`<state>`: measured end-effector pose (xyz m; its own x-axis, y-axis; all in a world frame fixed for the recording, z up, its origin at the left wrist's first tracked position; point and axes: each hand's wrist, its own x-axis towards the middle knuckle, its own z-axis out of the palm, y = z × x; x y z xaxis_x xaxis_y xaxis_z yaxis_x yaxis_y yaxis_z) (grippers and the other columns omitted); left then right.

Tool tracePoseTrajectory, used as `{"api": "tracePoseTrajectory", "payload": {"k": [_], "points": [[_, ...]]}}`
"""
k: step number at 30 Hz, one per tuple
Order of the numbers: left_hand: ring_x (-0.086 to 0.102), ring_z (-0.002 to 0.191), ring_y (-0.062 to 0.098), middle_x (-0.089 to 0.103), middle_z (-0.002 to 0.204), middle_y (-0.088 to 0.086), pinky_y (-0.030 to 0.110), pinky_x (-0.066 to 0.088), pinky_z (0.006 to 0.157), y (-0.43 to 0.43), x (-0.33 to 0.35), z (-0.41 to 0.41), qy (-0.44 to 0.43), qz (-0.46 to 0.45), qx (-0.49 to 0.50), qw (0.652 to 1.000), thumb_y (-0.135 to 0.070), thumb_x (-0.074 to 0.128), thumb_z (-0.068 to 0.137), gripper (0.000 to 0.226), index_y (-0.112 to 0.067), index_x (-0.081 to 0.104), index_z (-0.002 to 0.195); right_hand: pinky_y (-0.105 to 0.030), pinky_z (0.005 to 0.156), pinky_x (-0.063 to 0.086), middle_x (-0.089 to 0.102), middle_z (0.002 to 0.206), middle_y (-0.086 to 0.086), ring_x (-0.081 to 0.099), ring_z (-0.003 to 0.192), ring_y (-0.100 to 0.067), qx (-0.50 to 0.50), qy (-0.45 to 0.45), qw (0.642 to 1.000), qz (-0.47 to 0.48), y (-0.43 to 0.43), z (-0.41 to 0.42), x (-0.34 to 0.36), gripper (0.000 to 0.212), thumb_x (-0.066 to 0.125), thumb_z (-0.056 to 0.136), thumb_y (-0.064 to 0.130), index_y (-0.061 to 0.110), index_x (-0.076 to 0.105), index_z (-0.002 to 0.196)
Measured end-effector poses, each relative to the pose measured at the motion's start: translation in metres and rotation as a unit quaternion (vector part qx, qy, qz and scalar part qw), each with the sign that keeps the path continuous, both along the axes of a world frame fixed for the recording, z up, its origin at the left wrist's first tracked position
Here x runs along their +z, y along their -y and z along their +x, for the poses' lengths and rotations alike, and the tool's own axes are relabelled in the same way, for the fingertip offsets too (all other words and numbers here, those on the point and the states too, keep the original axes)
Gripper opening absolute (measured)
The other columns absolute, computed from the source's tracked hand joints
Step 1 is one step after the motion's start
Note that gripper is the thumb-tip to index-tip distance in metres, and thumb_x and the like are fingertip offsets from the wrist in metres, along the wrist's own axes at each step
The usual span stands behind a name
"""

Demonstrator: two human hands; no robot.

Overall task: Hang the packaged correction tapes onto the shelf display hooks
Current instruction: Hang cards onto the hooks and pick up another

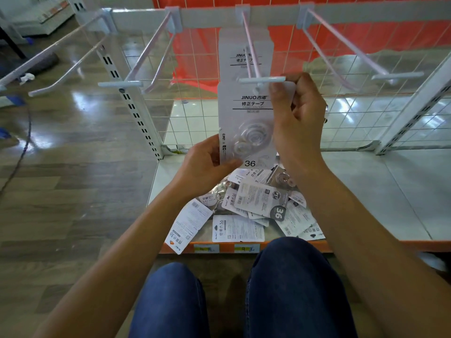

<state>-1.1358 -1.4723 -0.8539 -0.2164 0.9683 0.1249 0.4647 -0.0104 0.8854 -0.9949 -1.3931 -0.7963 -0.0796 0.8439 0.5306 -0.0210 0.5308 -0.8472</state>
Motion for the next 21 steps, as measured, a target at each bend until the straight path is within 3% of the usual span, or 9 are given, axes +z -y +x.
{"api": "tracePoseTrajectory", "payload": {"k": [4,7,11,17,21], "points": [[0.068,0.077,0.029,0.071,0.083,0.003,0.051,0.057,0.076,-0.013,-0.007,-0.007,-0.014,0.003,0.011,1.000,-0.027,0.075,0.081,0.021,-0.041,0.062,0.091,-0.014,0.055,0.029,0.048,0.062,0.019,0.043,0.055,0.003,-0.005,0.018,1.000,-0.002,-0.019,-0.008,-0.008,0.006,0.056,0.092,0.023,0.018,0.056,0.087],[0.065,0.077,0.030,0.069,0.084,0.005,0.047,0.056,0.075,-0.034,-0.009,-0.014,-0.052,0.008,0.025,0.998,-0.027,0.070,0.087,0.015,-0.027,0.061,0.099,-0.021,0.060,0.041,0.056,0.074,0.017,0.049,0.063,0.003,-0.029,0.035,0.999,-0.005,-0.037,-0.018,-0.010,0.010,0.057,0.091,0.024,0.015,0.059,0.091],[0.061,0.081,0.019,0.065,0.093,0.000,0.029,0.043,0.066,-0.073,-0.003,-0.023,-0.135,-0.014,0.076,0.988,-0.040,0.059,0.092,0.034,-0.013,0.058,0.113,-0.013,0.064,0.043,0.055,0.077,0.017,0.053,0.069,0.003,-0.071,0.050,0.996,0.008,-0.068,-0.035,-0.006,0.027,0.060,0.089,0.028,0.002,0.062,0.097],[0.053,0.087,0.026,0.056,0.099,0.010,0.029,0.032,0.067,-0.112,0.007,-0.031,-0.192,-0.075,0.122,0.971,-0.047,0.049,0.096,0.050,-0.002,0.052,0.117,-0.020,0.065,0.035,0.062,0.082,-0.005,0.053,0.075,-0.014,-0.107,0.098,0.989,0.015,-0.102,-0.051,-0.003,0.037,0.059,0.084,0.030,-0.003,0.061,0.101],[0.057,0.095,0.032,0.062,0.111,0.017,0.030,0.035,0.069,-0.115,0.008,-0.029,-0.214,-0.103,0.119,0.964,-0.049,0.044,0.097,0.054,0.000,0.051,0.119,-0.020,0.063,0.032,0.052,0.074,0.008,0.048,0.073,-0.015,-0.119,0.105,0.987,0.001,-0.105,-0.054,-0.007,0.040,0.058,0.084,0.031,-0.003,0.058,0.102]]}}
